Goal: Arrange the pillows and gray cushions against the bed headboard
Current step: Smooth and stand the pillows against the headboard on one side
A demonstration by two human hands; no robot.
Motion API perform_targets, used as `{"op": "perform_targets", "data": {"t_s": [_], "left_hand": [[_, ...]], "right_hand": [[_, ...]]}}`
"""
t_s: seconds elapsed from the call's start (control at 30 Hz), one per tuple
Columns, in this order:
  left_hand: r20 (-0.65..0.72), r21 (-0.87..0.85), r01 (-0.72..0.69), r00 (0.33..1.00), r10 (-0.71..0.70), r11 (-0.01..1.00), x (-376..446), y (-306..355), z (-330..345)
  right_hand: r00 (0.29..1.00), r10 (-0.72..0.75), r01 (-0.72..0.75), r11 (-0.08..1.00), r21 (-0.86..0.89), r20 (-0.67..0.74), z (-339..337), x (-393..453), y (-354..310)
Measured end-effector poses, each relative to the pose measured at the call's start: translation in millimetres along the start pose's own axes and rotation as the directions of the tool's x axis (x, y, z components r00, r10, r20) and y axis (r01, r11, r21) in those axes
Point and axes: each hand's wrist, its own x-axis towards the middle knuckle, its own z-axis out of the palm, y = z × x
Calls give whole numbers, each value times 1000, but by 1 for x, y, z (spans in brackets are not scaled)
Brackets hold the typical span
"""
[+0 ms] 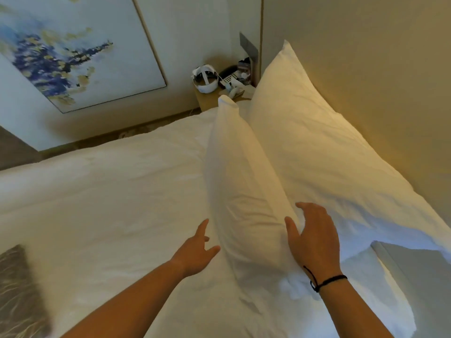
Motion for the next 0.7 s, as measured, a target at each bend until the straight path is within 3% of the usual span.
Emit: {"op": "perform_targets", "data": {"t_s": [0.07, 0.13, 0.2, 0.27, 0.33, 0.37, 0.57, 0.7], "left_hand": [[-46, -18, 81, 996, -82, 997, -20, -36, -14], [-64, -32, 180, 981, -182, 983, -45, -77, -27], [-84, -52, 291, 952, -294, 955, -71, -118, -37], [-120, -112, 391, 907, -403, 914, -99, -155, -42], [-148, -194, 459, 860, -488, 867, -129, -189, -45], [-161, -230, 481, 839, -521, 846, -144, -205, -45], [-276, -383, 544, 704, -655, 746, -208, -293, -54], [-333, -502, 508, 634, -698, 700, -229, -357, -61]], "right_hand": [[985, -109, 108, 994, 17, 134, 31, -17, -35], [920, -186, 182, 982, 45, 344, 69, -44, -65], [768, -246, 222, 968, 115, 591, 108, -74, -86], [557, -189, 94, 982, 164, 809, 143, -98, -103], [358, -130, -3, 990, 140, 925, 169, -118, -121], [296, -125, -10, 991, 134, 947, 180, -128, -130], [123, -155, 74, 986, 146, 980, 232, -171, -212], [129, -174, 163, 975, 152, 976, 278, -213, -267]]}}
